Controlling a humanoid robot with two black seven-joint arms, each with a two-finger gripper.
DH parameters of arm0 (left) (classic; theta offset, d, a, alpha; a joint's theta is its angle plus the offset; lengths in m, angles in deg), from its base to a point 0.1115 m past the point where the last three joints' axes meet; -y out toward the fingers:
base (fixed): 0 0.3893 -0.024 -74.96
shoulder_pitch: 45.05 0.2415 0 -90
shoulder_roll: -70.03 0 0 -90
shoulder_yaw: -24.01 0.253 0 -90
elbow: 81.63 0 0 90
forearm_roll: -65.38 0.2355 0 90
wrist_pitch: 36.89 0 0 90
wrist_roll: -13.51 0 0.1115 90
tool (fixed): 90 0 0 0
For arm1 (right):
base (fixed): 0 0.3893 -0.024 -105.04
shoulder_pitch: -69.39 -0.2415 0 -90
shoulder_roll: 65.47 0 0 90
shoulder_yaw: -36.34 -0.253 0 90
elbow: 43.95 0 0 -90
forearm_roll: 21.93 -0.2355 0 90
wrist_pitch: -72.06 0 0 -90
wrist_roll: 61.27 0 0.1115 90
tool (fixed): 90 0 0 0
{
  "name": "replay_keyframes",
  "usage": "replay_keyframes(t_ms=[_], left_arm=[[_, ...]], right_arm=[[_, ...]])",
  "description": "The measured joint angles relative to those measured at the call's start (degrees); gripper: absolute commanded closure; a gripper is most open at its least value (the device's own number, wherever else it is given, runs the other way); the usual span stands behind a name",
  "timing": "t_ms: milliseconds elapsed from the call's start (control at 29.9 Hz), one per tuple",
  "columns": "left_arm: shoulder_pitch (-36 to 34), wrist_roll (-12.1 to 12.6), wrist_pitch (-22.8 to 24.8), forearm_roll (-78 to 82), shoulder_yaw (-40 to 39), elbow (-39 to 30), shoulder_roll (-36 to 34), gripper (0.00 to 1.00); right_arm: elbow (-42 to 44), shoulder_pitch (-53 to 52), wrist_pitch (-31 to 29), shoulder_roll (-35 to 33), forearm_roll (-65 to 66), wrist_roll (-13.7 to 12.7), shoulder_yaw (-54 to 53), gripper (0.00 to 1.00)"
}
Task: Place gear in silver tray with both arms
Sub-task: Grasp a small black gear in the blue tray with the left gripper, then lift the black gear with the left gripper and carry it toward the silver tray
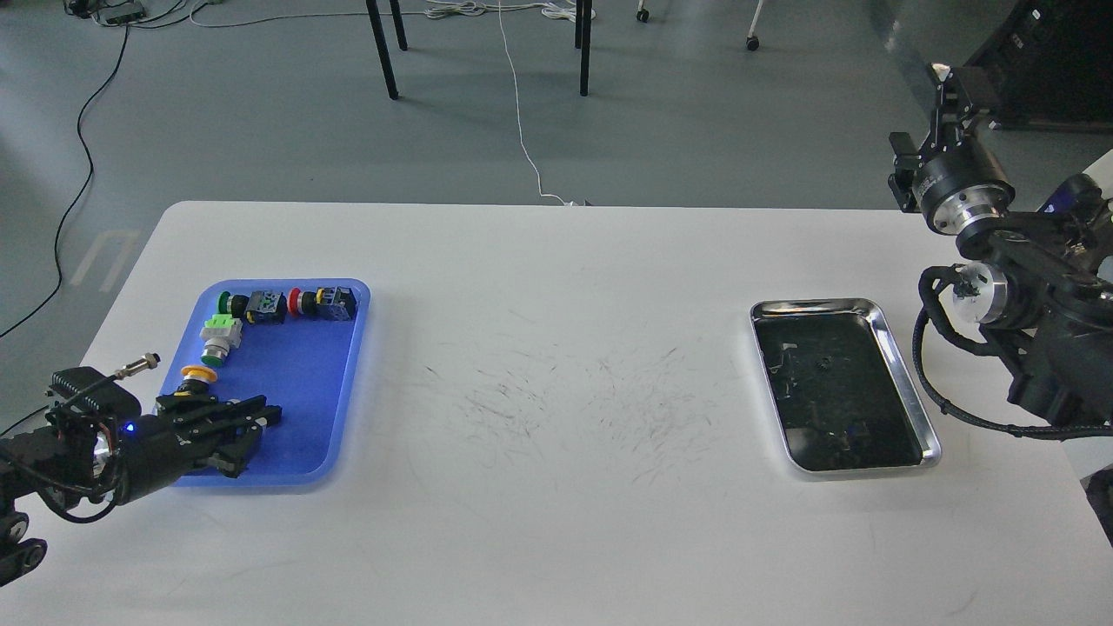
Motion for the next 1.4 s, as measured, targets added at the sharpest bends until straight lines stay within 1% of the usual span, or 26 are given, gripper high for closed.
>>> replay_keyframes(t_ms=[167, 435, 535, 802, 869, 1003, 1237, 1404], left_arm=[[-0.19, -0.01, 0.09, -0.2, -0.11, -2.46, -1.67, 0.88], [-1.44, -0.04, 0.64, -0.6, -0.9, -3.6, -3.51, 0.88], [-4.83, -0.04, 1.7, -1.76, -1.14, -5.95, -4.52, 0.88], [-15.64, -0.03, 7.79, -5.57, -1.15, -11.77, -3.7, 0.88], [-17.24, -0.03, 8.84, -5.58, -1.03, -13.15, -1.9, 0.88], [-19.73, -0.04, 10.11, -5.58, -0.92, -14.62, 4.1, 0.88], [-22.65, -0.04, 13.04, -4.9, -0.73, -14.62, 15.65, 0.87], [-23.17, -0.04, 13.48, -4.67, -0.38, -13.93, 23.99, 0.87]], right_arm=[[0.04, 0.0, 0.0, 0.0, 0.27, 0.0, 0.0, 0.06], [0.05, 0.11, 0.0, 0.0, 0.47, 0.0, 0.0, 0.06], [0.11, 0.11, 0.0, 0.0, 1.19, 0.0, 0.0, 0.06], [0.05, -0.53, 0.0, 0.0, 1.59, 0.0, 0.0, 0.06], [0.04, -0.66, 0.0, 0.0, 1.61, 0.0, 0.0, 0.06], [0.04, -1.16, 0.0, 0.0, 1.61, 0.0, 0.0, 0.06], [0.04, -1.75, 0.0, 0.0, 1.67, 0.0, 0.0, 0.06], [0.11, -2.2, -0.02, 0.0, 1.7, 0.0, 0.0, 0.06]])
